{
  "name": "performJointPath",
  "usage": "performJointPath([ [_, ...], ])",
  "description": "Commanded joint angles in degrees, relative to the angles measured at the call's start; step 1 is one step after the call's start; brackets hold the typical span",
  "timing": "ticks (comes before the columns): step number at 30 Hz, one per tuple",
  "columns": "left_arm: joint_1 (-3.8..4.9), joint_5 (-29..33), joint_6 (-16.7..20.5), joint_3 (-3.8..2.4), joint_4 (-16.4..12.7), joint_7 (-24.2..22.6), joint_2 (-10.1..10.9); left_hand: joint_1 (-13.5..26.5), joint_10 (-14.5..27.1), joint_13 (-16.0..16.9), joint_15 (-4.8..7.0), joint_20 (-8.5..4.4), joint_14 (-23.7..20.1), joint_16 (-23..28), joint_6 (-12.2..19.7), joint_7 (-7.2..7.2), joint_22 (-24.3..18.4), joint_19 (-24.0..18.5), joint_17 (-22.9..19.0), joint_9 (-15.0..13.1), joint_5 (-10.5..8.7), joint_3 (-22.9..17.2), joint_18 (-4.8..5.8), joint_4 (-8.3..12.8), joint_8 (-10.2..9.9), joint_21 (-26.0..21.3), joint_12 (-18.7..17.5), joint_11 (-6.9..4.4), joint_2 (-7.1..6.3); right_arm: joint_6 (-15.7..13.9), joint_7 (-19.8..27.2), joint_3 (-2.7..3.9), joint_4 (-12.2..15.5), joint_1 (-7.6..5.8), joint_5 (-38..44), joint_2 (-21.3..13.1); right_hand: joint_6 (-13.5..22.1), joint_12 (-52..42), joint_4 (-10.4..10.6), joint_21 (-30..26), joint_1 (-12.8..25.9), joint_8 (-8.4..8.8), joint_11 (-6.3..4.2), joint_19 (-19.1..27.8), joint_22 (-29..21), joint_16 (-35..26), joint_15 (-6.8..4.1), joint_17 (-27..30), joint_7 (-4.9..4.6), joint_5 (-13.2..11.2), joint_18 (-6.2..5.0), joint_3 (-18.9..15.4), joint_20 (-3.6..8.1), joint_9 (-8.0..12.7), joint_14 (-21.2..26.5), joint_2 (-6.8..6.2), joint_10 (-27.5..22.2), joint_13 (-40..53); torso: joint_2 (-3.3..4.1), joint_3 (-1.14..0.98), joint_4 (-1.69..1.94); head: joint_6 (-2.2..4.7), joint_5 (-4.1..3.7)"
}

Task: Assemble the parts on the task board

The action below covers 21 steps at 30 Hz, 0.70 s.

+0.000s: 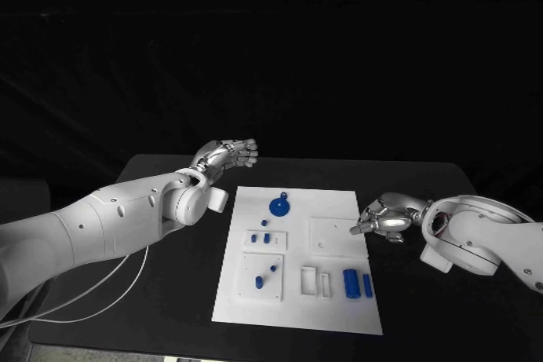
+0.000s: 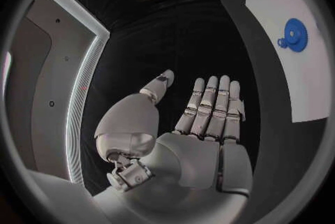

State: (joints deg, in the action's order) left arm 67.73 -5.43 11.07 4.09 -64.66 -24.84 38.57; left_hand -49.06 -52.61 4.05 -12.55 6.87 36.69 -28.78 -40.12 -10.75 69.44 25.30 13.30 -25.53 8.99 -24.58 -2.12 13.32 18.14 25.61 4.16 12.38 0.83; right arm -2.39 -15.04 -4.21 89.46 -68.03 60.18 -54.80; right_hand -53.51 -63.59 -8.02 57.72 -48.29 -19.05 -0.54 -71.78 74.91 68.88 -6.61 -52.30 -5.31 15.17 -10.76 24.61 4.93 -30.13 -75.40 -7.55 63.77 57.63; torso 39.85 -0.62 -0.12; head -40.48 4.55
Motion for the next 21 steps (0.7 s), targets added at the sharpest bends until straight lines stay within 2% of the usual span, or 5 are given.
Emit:
performJointPath([
  [1,-0.16,0.19,-0.96,-0.03,-0.45,-0.64,0.04,-0.15,0.28,-0.05,-0.1,0.01,-0.48,0.41,-0.43,-1.31,0.09,-0.04,0.07,0.1,-1.53,0.12,-0.8,0.39,0.02,-0.31,-0.23,0.02,-0.77,7.5,-9.05,-1.12,1.57,0.06,-2.38,-1.04,-0.57,-2.4,-1.88,1.23,0.91,-0.09,-0.07,0.84,1.46,1.15,-0.23,-1.31,-0.52,1.1,-4.24,-2.32,0.92,-0.71,0.96,2.18,-1.93,3.14,-0.57,-0.18,-0.3,-0.55,-1.21],
  [2,-0.2,0.19,-1.0,-0.02,-0.51,-0.64,0.04,-0.15,0.3,-0.05,-0.09,0.0,-0.48,0.42,-0.44,-1.31,0.11,-0.03,0.09,0.12,-1.86,0.16,-0.8,0.44,0.02,-0.35,-0.23,0.01,-0.92,8.76,-10.23,-1.36,1.87,0.07,-3.18,-1.26,-0.51,-2.52,-2.16,1.39,1.09,-0.05,-0.04,1.0,1.45,1.22,-0.24,-1.45,-0.57,1.15,-4.24,-2.55,0.97,-0.83,1.04,2.26,-2.06,3.45,-0.65,-0.2,-0.36,-0.68,-1.44],
  [6,-0.63,0.19,-0.9,0.0,-0.79,-0.6,0.16,-0.15,0.27,-0.04,-0.05,-0.04,-0.52,0.48,-0.49,-1.29,0.21,0.02,0.15,0.17,-3.01,0.34,-0.78,0.64,0.04,-0.48,-0.21,-0.03,-1.61,8.79,-13.06,-3.22,3.41,0.07,-4.44,-1.5,-0.07,-2.62,-2.52,1.8,2.23,0.27,0.09,1.52,1.38,1.5,-0.13,-1.93,-0.71,1.1,-4.24,-3.18,1.02,-1.17,1.23,3.13,-2.41,4.29,-1.15,-0.3,-0.68,-1.54,-2.62],
  [13,-1.46,0.19,-0.72,0.0,-1.48,-0.58,0.23,-0.08,0.24,-0.03,0.01,-0.1,-0.56,0.54,-0.52,-1.28,0.34,0.14,0.22,0.24,-4.16,0.57,-0.78,0.83,0.04,-0.59,-0.2,-0.11,-2.63,6.21,-14.19,-5.59,4.59,0.2,-3.82,-0.43,0.65,-2.5,-2.49,2.17,4.35,0.92,0.27,2.02,1.29,1.7,0.04,-2.45,-0.9,0.47,-4.24,-3.96,0.98,-1.39,1.38,3.69,-2.52,5.07,-2.11,-0.39,-0.92,-2.52,-3.62],
  [21,-1.62,0.19,-0.52,0.02,-2.24,-0.55,0.38,-0.04,0.22,-0.03,0.01,-0.13,-0.59,0.59,-0.55,-1.27,0.4,0.18,0.25,0.27,-4.7,0.63,-0.79,0.87,0.04,-0.65,-0.19,-0.12,-2.96,4.37,-14.91,-6.05,4.21,2.11,-2.14,1.6,1.41,-2.45,-2.33,2.4,5.46,1.68,0.51,2.17,1.27,1.8,0.27,-2.73,-1.16,-0.07,-4.24,-4.11,1.05,-1.13,1.41,3.97,-2.4,5.48,-2.74,-0.23,-0.99,-3.01,-3.97],
])
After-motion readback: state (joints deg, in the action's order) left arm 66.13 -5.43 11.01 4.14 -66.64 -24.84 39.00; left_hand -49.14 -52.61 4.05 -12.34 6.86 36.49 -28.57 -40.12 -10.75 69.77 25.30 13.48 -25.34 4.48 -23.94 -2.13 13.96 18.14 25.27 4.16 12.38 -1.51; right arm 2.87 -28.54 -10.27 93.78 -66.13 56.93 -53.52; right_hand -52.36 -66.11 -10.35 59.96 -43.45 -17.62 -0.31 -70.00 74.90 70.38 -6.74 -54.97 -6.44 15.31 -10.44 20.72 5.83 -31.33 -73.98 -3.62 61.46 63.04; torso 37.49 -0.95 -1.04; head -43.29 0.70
